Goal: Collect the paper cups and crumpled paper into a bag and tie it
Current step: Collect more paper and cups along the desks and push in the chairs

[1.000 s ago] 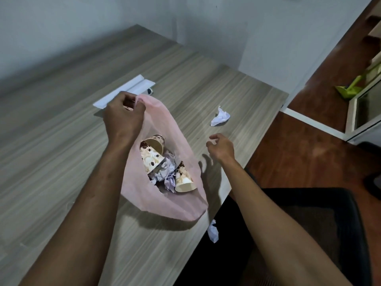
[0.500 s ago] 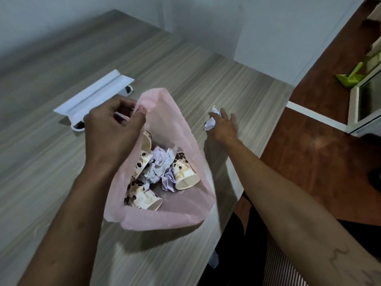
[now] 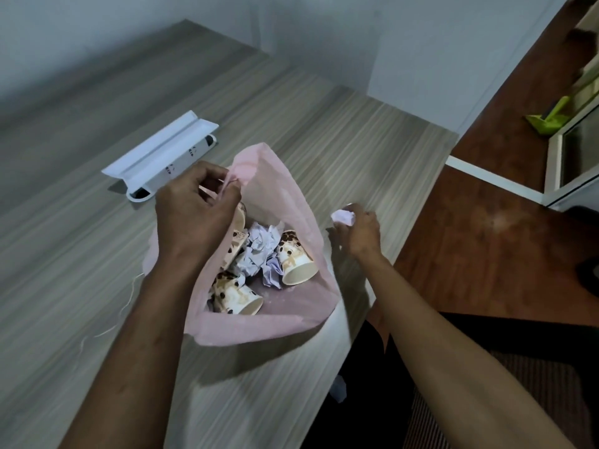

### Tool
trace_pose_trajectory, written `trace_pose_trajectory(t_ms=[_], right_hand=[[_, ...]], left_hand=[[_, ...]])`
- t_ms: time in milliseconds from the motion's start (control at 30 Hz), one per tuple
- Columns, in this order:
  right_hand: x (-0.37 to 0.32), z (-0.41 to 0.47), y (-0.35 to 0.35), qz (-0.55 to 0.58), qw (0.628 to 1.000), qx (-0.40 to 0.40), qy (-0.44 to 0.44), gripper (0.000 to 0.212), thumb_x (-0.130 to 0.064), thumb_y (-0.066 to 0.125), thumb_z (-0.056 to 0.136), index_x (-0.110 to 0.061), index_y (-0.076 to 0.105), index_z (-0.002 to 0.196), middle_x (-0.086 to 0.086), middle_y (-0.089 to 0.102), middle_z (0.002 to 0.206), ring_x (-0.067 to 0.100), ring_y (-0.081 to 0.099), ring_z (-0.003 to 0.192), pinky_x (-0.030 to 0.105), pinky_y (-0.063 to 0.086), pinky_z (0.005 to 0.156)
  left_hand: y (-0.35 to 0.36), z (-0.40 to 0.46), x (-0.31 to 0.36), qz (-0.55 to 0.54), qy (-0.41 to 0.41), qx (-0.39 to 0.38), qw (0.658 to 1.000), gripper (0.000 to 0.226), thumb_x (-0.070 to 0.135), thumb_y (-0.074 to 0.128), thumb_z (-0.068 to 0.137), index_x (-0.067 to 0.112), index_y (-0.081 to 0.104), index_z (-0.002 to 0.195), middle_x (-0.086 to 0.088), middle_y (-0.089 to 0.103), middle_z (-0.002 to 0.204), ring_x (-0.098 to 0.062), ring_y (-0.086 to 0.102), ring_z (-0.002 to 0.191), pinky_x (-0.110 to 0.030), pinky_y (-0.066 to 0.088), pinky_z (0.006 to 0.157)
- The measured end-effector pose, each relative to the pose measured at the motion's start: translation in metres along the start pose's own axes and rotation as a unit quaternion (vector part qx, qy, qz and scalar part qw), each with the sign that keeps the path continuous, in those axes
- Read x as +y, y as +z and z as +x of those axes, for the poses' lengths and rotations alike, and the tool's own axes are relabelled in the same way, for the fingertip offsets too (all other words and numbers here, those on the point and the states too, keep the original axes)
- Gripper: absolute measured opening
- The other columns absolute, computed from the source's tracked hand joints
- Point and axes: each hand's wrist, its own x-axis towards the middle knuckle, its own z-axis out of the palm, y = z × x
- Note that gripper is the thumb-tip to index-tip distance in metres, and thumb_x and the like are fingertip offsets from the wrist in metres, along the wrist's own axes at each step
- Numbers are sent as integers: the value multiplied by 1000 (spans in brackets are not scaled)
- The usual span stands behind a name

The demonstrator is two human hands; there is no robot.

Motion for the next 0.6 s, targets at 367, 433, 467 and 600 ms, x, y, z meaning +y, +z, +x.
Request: trace_pose_trajectory(t_ms=[367, 433, 467, 600], right_hand=[[-108, -158, -31, 165, 986, 26, -26, 39, -45, 77, 77, -15, 61, 96, -10, 63, 82, 0, 58, 67, 4, 38, 53], [-118, -168, -27, 141, 990, -18, -27, 45, -50, 75, 76, -16, 64, 103, -5, 69, 94, 11, 65, 83, 12, 46, 65], [-123, -170, -27, 135, 990, -40, -27, 51, -53, 75, 76, -16, 64, 110, -2, 70, 104, 15, 65, 94, 19, 49, 75], [-134, -171, -34, 77, 983, -163, -37, 68, -52, 69, 83, -20, 50, 139, 3, 57, 138, 24, 55, 123, 33, 43, 102]], left_hand=[[-51, -38, 5, 4, -40, 43, 998, 1, 23, 69, 86, 24, 69, 86, 18, 61, 74, -2, 58, 69, -27, 52, 72], [-59, -42, 10, 21, -38, 45, 998, 5, 24, 68, 86, 21, 70, 90, 15, 62, 76, 0, 57, 68, -23, 47, 68], [-62, -44, 13, 28, -34, 46, 998, 8, 24, 68, 87, 19, 71, 92, 12, 64, 78, -2, 57, 69, -22, 45, 67], [-69, -47, 17, 63, -32, 19, 997, 19, 30, 69, 85, 19, 70, 100, 6, 67, 87, -14, 62, 79, -26, 43, 71]])
